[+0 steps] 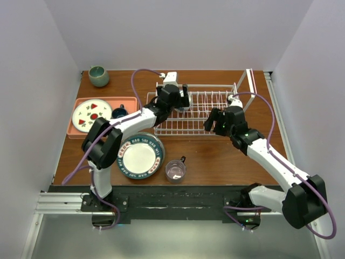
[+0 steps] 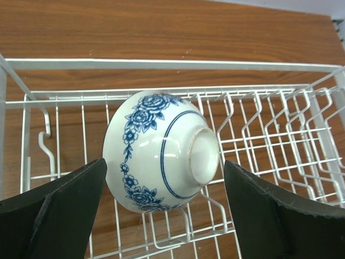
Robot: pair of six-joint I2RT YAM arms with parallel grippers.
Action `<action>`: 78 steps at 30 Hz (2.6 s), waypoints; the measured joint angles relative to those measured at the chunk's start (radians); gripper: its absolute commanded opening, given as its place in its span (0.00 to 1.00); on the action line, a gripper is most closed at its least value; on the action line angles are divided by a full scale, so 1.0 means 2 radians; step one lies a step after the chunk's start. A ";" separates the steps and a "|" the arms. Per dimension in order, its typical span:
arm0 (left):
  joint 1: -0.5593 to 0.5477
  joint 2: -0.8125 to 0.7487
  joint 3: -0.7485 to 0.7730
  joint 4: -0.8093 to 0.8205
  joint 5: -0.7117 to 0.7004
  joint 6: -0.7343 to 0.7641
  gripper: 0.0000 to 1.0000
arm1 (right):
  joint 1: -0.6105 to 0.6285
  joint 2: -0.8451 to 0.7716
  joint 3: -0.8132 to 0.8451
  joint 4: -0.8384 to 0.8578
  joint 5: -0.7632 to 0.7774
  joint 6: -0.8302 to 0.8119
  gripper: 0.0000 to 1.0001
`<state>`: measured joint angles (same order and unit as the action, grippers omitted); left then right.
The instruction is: Load the mixed dishes into the dish rack
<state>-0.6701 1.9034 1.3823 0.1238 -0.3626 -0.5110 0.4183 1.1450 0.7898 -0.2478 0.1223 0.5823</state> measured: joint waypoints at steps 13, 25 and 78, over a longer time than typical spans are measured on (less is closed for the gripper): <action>0.027 0.012 -0.004 -0.015 0.042 -0.009 0.90 | -0.001 0.000 0.000 -0.004 0.008 0.000 0.80; 0.034 0.012 -0.020 0.019 0.065 -0.029 0.44 | -0.003 0.000 0.000 -0.006 0.009 0.000 0.80; 0.071 -0.094 -0.137 0.077 0.109 -0.079 0.00 | -0.002 0.061 -0.003 0.017 0.008 0.010 0.76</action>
<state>-0.5289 1.7161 1.1091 0.2775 -0.1440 -0.6697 0.4133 1.2675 0.7830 -0.2134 0.1383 0.6025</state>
